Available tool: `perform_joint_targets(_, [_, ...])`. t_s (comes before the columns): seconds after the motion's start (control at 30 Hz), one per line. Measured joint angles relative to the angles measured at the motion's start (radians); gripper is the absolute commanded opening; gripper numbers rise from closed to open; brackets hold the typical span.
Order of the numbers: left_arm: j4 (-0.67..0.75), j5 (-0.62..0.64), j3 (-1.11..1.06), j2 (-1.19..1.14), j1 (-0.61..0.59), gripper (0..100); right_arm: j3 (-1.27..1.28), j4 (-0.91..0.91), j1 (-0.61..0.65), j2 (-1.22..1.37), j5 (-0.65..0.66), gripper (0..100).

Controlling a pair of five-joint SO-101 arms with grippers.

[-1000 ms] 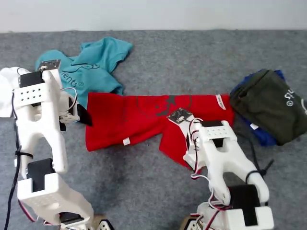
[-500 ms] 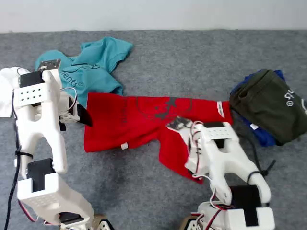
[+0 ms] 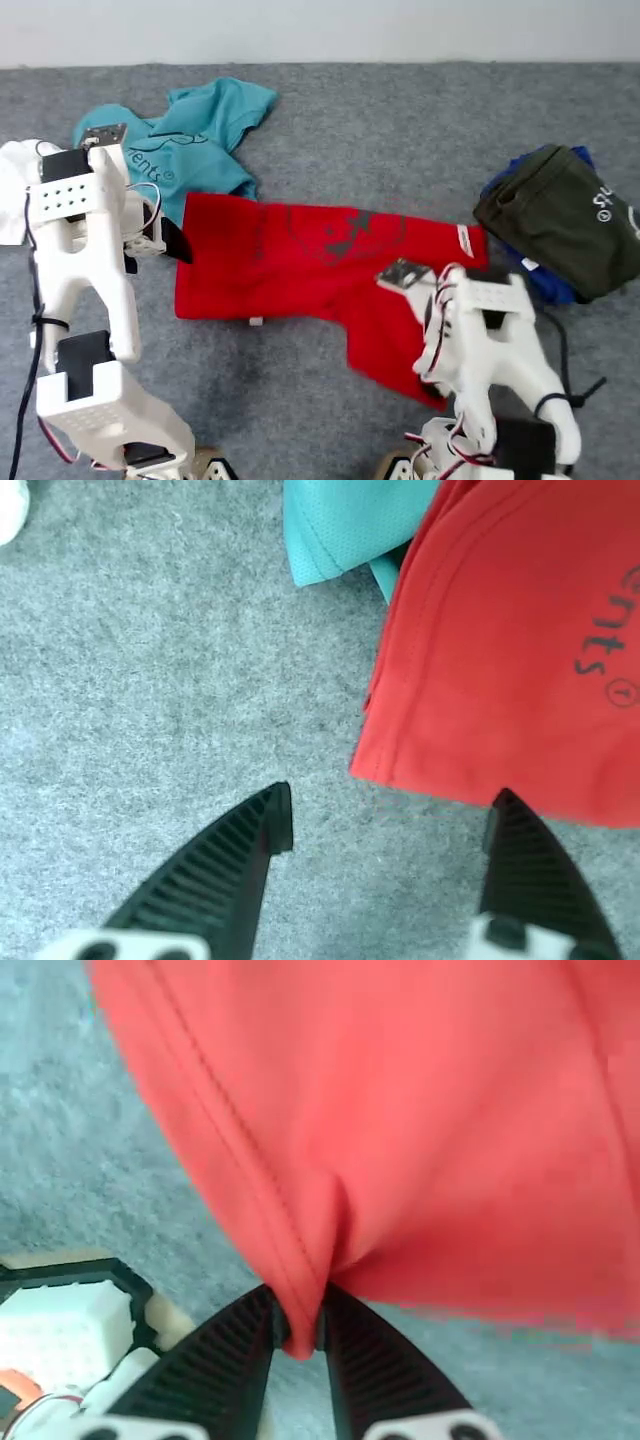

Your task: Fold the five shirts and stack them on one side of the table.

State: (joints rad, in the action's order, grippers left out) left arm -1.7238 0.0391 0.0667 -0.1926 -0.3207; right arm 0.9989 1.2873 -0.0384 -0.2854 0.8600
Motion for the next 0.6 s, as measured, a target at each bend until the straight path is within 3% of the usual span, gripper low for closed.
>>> perform_joint_targets(0.33, [0.0,0.0,0.0,0.0,0.0,30,0.117,-0.094,0.029,-0.038,0.002,2.1])
perform_joint_targets(0.6, [0.0,0.002,0.0,0.0,0.0,30,0.097,-0.023,0.04,-0.038,0.003,23.6])
